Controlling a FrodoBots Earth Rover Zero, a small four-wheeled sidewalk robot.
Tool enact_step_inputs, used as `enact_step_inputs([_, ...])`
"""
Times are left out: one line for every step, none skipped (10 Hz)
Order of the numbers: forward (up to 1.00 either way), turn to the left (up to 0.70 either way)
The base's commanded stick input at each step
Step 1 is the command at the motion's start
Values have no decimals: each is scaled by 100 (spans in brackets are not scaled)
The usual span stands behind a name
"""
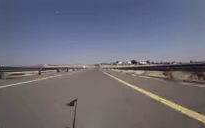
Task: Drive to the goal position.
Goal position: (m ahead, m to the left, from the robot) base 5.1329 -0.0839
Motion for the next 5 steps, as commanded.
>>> enact_step_inputs([100, 0])
enact_step_inputs([100, 0])
enact_step_inputs([100, 0])
enact_step_inputs([100, 0])
enact_step_inputs([100, 0])
